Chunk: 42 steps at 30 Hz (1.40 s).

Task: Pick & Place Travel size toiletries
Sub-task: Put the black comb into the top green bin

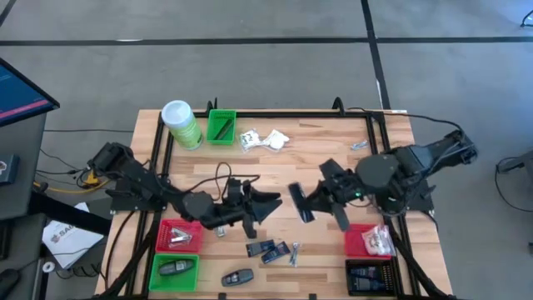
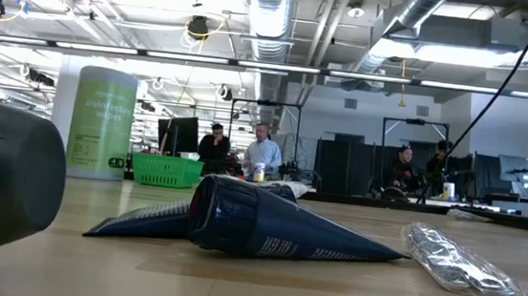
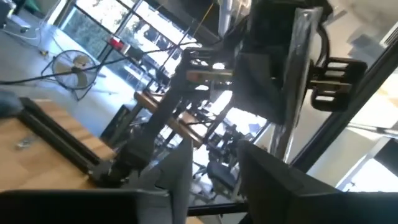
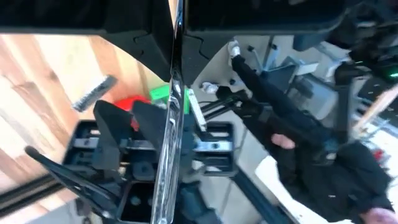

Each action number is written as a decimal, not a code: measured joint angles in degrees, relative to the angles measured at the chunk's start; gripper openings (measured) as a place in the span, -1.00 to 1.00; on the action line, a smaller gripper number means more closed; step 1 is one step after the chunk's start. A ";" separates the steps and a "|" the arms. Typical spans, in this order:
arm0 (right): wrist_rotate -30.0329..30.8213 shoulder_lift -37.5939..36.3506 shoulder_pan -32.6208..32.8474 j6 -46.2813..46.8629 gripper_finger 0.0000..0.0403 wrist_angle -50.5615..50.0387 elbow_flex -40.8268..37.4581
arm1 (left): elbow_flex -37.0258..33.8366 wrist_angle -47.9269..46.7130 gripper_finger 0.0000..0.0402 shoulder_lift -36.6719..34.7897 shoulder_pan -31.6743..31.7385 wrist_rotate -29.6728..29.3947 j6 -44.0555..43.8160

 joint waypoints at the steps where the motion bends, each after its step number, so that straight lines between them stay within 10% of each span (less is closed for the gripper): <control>1: -0.48 0.41 -0.58 0.13 -1.00 -0.02 -0.05 | -0.04 -0.62 -0.34 -0.38 0.11 -0.05 0.51; 42: -4.69 2.11 -7.34 5.71 -1.00 6.48 -0.03 | -0.22 -8.69 -0.13 -10.80 9.04 18.10 -1.10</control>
